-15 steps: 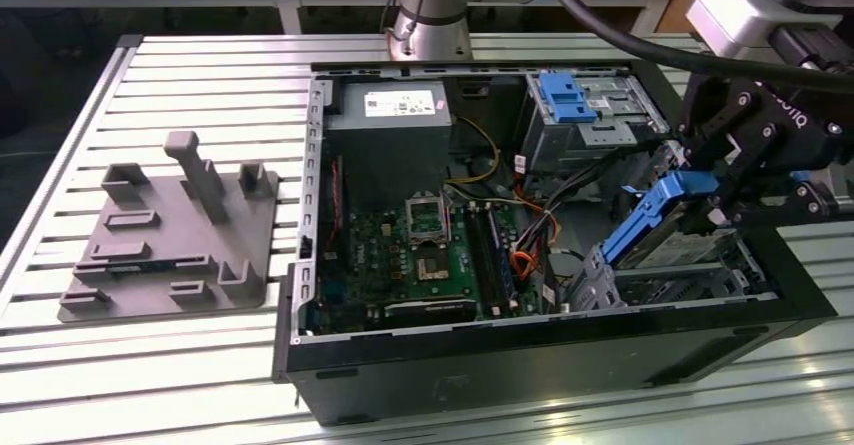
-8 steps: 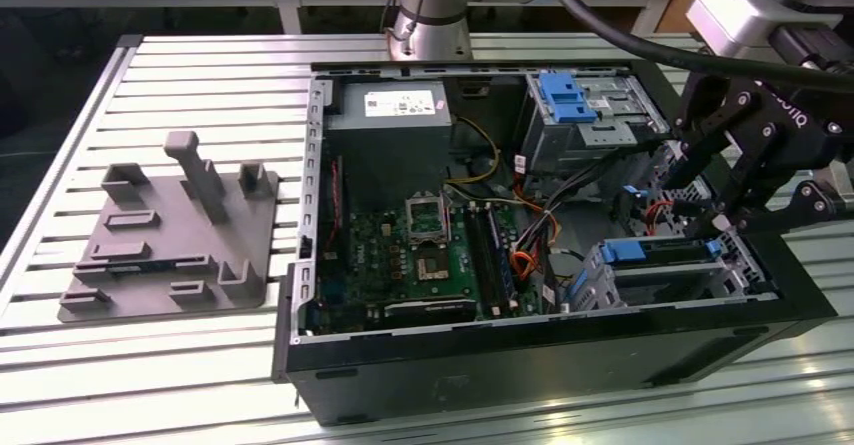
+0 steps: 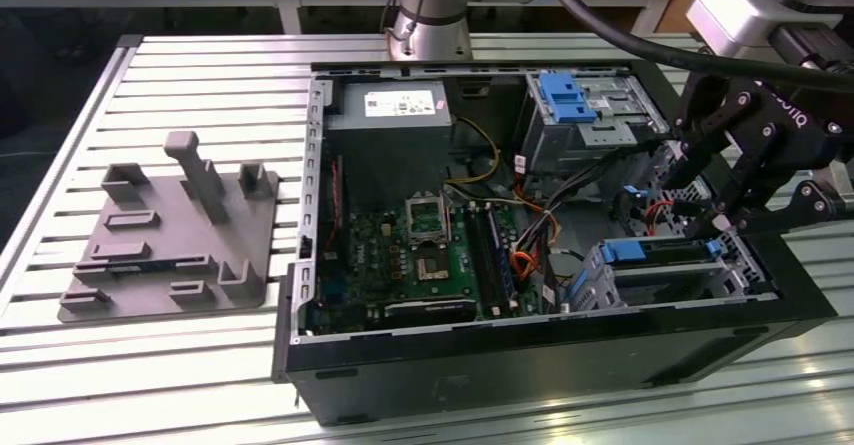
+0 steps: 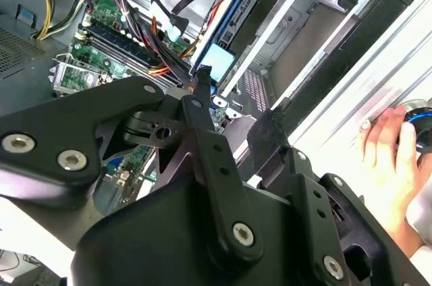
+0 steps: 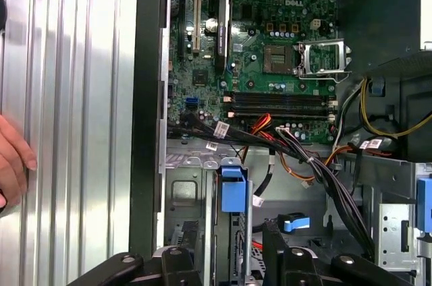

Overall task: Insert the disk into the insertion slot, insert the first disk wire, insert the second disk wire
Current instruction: 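Insert the first disk wire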

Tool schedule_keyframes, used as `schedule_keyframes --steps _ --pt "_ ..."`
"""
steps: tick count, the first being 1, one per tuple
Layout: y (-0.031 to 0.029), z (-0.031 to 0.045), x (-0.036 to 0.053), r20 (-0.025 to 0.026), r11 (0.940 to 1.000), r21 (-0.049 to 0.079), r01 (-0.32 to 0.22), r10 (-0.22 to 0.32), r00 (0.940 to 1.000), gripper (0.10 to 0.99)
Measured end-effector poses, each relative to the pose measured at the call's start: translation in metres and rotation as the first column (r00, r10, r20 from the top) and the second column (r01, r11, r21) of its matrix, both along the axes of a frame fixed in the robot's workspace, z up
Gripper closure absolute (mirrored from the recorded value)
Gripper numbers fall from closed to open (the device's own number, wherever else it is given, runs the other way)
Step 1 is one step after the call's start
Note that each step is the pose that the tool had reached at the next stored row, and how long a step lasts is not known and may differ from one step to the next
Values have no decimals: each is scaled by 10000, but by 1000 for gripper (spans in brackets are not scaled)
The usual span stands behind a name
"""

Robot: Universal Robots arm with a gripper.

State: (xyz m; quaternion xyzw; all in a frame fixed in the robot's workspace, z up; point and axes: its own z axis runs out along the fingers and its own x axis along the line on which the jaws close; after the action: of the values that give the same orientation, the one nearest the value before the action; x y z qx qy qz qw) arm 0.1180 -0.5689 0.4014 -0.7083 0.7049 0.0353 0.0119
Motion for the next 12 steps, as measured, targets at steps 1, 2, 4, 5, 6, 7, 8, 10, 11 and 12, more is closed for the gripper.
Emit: schedule_keyframes --steps 1,2,4,5,6,7,8,10,11,12 --pt "0 0 0 0 10000 0 0 0 10000 588" --pt "0 0 0 0 10000 0 -1 1 10000 588" --pt "0 0 0 0 10000 -1 -1 1 10000 588" --pt "0 0 0 0 10000 0 -1 1 10000 588" --pt "0 0 0 0 10000 0 -1 1 10000 588" --pt "0 0 0 0 10000 0 -1 1 10000 588" --pt "0 0 0 0 10000 -1 -1 1 10000 588" --pt "5 1 0 -1 10000 -42 -1 1 10000 588" --pt "16 0 0 0 9999 -129 -1 1 10000 588" --pt "30 1 0 -1 9997 -250 -2 1 10000 588"
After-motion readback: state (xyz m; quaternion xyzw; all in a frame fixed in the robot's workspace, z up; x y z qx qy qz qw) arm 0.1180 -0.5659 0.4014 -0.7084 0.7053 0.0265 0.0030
